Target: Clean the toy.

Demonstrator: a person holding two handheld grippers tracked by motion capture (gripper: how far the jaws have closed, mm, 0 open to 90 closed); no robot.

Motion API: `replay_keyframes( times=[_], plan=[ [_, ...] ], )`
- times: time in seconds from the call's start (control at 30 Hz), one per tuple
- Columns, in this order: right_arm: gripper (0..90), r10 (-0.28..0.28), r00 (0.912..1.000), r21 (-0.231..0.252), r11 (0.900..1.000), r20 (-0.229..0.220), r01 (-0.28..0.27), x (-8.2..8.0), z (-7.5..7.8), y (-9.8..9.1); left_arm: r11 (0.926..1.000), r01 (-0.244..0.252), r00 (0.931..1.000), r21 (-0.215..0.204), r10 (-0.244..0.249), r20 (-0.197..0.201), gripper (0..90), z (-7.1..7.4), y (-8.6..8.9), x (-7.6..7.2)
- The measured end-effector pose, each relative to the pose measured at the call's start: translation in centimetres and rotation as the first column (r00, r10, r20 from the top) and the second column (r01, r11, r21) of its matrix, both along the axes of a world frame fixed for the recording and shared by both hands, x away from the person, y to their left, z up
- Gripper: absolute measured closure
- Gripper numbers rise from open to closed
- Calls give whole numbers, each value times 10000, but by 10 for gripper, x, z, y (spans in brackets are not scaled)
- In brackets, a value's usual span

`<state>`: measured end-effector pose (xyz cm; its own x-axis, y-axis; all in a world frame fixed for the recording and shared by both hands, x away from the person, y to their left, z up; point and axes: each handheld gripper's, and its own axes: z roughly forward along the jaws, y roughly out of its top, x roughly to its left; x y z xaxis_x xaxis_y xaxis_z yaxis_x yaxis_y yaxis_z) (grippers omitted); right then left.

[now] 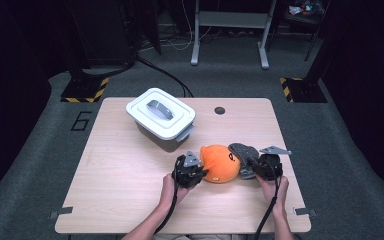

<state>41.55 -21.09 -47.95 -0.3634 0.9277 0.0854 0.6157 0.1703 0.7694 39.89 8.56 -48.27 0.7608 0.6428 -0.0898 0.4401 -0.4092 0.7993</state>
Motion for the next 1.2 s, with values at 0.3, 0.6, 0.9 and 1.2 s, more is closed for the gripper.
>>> replay_keyframes(
  times=[0.3,0.6,0.9,1.2],
  plan=[
    [784,1095,9867,466,9922,1199,-1158,-23,43,23,10000,-4,10000,12,4,31,802,0,2,2],
    [785,1084,9907,167,9938,822,-1101,-10,27,36,9998,180,9977,-117,-172,654,607,-2,6,2],
    [784,1046,9917,216,9941,748,-1065,-3,25,35,9952,299,9889,935,-431,1419,412,-11,4,-1],
    [785,1149,9909,426,9921,706,-1180,2,24,33,9932,448,9803,1074,-644,1867,727,-15,-8,2]
  ],
)
